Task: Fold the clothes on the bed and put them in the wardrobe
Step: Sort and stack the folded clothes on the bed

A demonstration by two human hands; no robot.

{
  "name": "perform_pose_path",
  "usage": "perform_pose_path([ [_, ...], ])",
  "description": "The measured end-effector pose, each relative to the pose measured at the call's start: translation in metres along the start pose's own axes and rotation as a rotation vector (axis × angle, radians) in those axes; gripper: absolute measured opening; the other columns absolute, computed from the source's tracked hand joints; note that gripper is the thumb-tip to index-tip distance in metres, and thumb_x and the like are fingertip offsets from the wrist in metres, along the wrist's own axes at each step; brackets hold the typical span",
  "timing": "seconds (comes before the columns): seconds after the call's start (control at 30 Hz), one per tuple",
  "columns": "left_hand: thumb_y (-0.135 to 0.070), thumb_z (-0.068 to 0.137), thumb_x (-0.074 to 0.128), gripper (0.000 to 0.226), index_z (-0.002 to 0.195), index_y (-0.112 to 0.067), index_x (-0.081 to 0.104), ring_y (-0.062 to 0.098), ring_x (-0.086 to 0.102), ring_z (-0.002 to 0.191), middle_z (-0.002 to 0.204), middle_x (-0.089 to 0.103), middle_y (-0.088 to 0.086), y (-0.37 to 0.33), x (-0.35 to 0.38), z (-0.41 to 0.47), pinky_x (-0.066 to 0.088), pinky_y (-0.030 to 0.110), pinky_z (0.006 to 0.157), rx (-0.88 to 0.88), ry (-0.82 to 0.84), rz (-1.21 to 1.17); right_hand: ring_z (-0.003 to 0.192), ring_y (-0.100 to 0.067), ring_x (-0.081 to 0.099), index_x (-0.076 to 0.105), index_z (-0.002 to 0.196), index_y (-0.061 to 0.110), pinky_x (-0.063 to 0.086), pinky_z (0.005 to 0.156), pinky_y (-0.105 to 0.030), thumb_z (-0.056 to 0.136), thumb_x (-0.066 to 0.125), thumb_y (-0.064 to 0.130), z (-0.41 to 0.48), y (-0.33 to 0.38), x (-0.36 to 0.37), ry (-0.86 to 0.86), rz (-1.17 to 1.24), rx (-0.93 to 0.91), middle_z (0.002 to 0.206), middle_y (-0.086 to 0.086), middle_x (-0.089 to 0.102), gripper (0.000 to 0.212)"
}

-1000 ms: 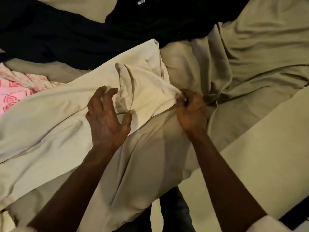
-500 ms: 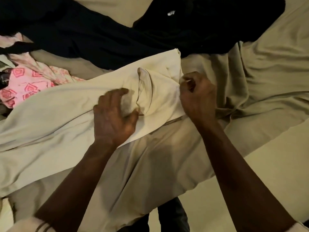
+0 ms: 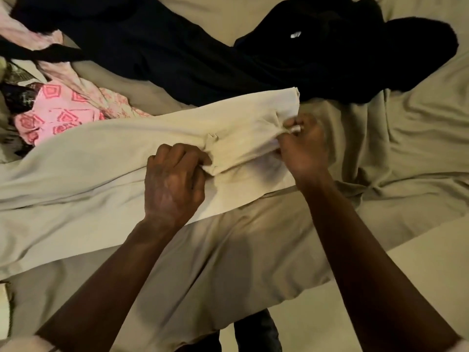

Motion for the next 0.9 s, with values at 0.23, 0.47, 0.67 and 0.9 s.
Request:
perform_pose_path([
  [0.23,0.0,0.077,0.069,0.019,0.091,-0.014,0.072,0.029,0.058,0.088,0.106,0.066,0.004,-0.009,0.016,-0.03,0.049,0.04,0.064,0.147,0.224,-0.05,0.076,-0.022,0.062,0.069,0.095,0.017,0.051,0.073,-0.037,0.095,0.058,0.032,-0.027,-0.032,-0.02,0.271,0.309,0.491,0.078,0.001,0.07,0.019],
  [0.47,-0.038,0.088,0.064,0.015,0.086,-0.023,0.066,0.026,0.056,0.088,0.095,0.063,-0.001,-0.014,0.003,-0.017,0.039,0.039,0.071,-0.235,0.022,0.026,0.101,-0.02,0.064,0.063,0.107,0.029,0.054,0.095,-0.04,0.087,0.064,0.036,-0.015,-0.015,-0.001,0.021,-0.359,0.058,0.101,0.009,0.065,0.022],
  [0.67,-0.059,0.092,0.062,0.033,0.106,-0.029,0.069,0.029,0.06,0.115,0.115,0.067,-0.003,0.013,0.015,0.017,0.039,0.047,0.1,-0.557,0.406,-0.004,0.096,-0.017,0.068,0.065,0.097,0.024,0.054,0.094,-0.038,0.09,0.069,0.036,0.012,-0.001,0.028,-0.089,-0.222,-0.067,0.098,0.007,0.072,0.015],
  [0.9,-0.05,0.101,0.057,0.025,0.108,-0.027,0.054,0.029,0.069,0.095,0.094,0.07,-0.005,0.017,0.027,0.015,0.044,0.044,0.094,-0.403,0.281,-0.084,0.109,-0.02,0.057,0.062,0.116,0.019,0.044,0.101,-0.037,0.1,0.058,0.036,0.0,-0.016,0.039,-0.398,-0.327,-0.461,0.115,-0.001,0.063,0.024],
])
Point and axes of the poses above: each hand's wrist, its own z-axis towards the middle knuckle, its own x-axis out of the palm, y = z × x, the point moved 3 cm from there along z, towards the middle knuckle
